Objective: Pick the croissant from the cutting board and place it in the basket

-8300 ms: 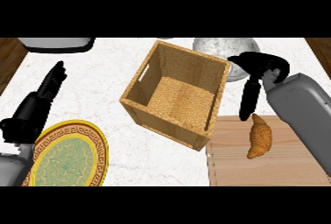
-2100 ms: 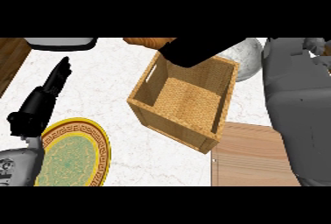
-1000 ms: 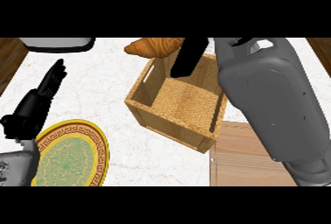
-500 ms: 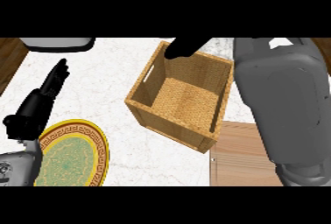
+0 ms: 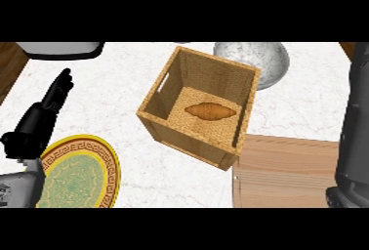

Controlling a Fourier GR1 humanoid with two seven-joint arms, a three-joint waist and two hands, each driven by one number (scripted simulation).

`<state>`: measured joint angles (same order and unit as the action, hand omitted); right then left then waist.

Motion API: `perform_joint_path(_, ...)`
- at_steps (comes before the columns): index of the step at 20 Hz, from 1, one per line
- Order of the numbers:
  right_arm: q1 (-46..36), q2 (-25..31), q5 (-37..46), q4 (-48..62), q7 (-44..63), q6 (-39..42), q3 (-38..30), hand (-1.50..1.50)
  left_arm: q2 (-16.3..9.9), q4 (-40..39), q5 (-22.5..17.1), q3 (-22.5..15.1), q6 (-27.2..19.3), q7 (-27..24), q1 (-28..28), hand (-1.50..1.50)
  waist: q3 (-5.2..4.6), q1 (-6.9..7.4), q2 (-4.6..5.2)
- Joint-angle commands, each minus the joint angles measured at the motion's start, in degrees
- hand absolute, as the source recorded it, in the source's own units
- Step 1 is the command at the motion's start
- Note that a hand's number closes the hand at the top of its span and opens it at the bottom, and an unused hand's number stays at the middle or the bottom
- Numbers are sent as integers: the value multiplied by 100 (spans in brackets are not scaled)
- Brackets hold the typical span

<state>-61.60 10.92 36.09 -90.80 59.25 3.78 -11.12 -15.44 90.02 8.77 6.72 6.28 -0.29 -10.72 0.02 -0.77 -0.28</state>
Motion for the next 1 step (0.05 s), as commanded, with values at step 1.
perform_joint_path(1,639,402,-146,-607,139,-110,-627,-150,30,147,-22,15,2,-56,155,0,3,-7,-4)
